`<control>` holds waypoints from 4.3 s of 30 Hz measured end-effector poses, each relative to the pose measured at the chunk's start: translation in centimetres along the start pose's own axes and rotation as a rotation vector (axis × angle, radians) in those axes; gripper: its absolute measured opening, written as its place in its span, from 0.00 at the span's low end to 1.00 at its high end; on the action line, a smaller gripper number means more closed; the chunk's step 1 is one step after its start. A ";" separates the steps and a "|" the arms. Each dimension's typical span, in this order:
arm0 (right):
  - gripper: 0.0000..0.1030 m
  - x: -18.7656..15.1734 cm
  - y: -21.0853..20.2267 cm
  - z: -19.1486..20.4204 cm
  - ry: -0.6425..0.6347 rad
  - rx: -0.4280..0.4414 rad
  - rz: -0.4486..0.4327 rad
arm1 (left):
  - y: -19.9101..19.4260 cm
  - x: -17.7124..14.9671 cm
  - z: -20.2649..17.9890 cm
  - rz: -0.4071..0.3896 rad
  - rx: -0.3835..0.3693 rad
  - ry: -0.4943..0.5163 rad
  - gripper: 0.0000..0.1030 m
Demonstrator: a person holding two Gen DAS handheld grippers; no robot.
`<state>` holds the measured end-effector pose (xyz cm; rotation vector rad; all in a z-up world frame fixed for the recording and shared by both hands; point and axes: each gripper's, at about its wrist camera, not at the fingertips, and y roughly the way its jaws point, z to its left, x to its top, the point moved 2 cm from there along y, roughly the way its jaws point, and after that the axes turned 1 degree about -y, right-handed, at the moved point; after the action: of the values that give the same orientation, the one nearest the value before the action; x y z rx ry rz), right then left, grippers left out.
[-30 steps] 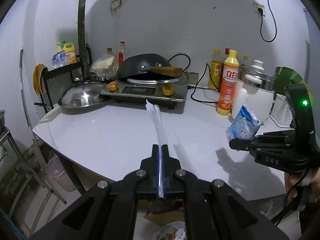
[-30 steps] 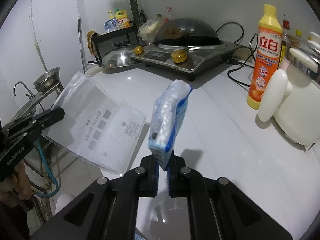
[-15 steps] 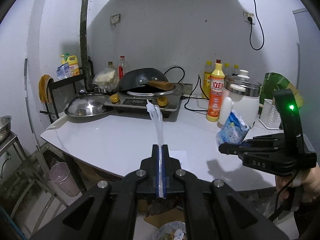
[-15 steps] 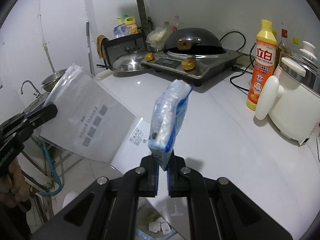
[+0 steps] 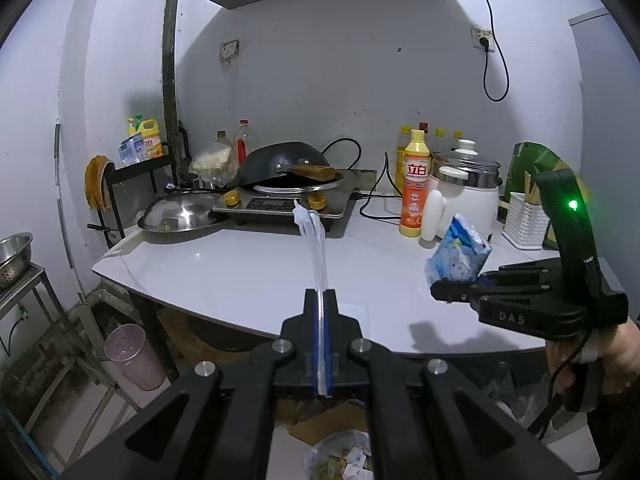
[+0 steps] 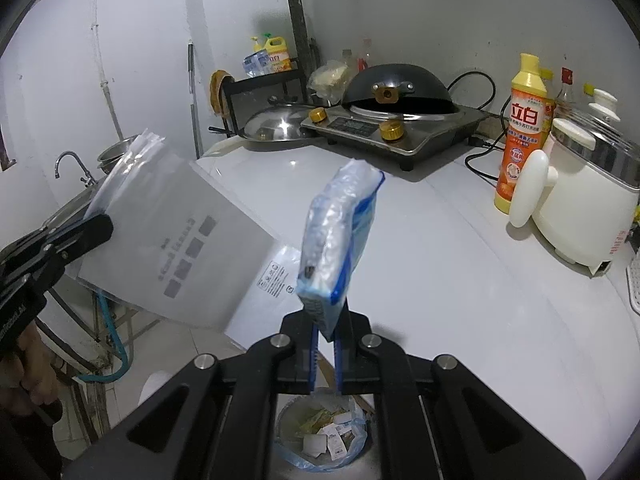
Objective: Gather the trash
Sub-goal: 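Carry the tissue pack and plastic sheet down over the floor bin with both tools, then open both tools to drop the tissue pack and plastic sheet into the bin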
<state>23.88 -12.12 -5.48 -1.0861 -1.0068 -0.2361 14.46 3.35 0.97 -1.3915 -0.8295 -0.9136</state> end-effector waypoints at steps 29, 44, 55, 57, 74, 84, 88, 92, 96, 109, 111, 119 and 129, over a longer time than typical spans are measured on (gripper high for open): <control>0.05 -8.0 -0.8 6.0 -0.098 0.043 0.088 | -0.3 -9.9 -1.3 0.150 -0.023 -0.050 0.01; 0.05 -13.3 4.4 6.5 -0.121 0.073 0.214 | 5.9 -16.4 0.0 0.285 -0.068 -0.130 0.01; 0.05 -16.1 8.2 5.7 -0.090 0.105 0.290 | 10.5 -20.8 0.1 0.408 -0.061 -0.141 0.01; 0.05 -16.4 9.0 5.5 -0.079 0.108 0.306 | 11.1 -21.3 0.0 0.420 -0.065 -0.145 0.01; 0.05 -19.7 13.5 2.1 -0.003 0.092 0.413 | 18.6 -26.0 -1.8 0.571 -0.099 -0.139 0.02; 0.05 -21.8 16.3 -0.4 0.045 0.079 0.488 | 23.1 -30.0 -1.7 0.698 -0.112 -0.166 0.02; 0.05 -22.5 17.3 -0.9 0.054 0.080 0.513 | 24.0 -31.4 -1.9 0.745 -0.121 -0.184 0.12; 0.05 -23.0 18.2 -0.9 0.055 0.078 0.537 | 24.0 -31.9 -1.3 0.741 -0.116 -0.231 0.38; 0.05 -23.6 19.3 -0.9 0.055 0.080 0.563 | 23.7 -31.9 0.0 0.735 -0.093 -0.250 0.38; 0.05 -26.1 25.4 1.6 0.034 0.107 0.693 | 22.5 -33.2 6.8 0.714 -0.021 -0.398 0.38; 0.05 -26.8 26.4 2.0 0.037 0.111 0.716 | 22.4 -33.5 7.3 0.711 -0.019 -0.408 0.38; 0.07 -28.4 29.7 2.4 0.031 0.095 0.787 | 22.3 -34.9 8.7 0.724 -0.010 -0.456 0.38; 0.32 -28.9 30.5 3.1 0.042 0.097 0.813 | 21.4 -34.3 9.2 0.700 0.005 -0.470 0.38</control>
<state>24.53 -3.17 -46.65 -1.3064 -0.4692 0.4426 19.19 13.32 -38.99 -1.7557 -0.6020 -0.0429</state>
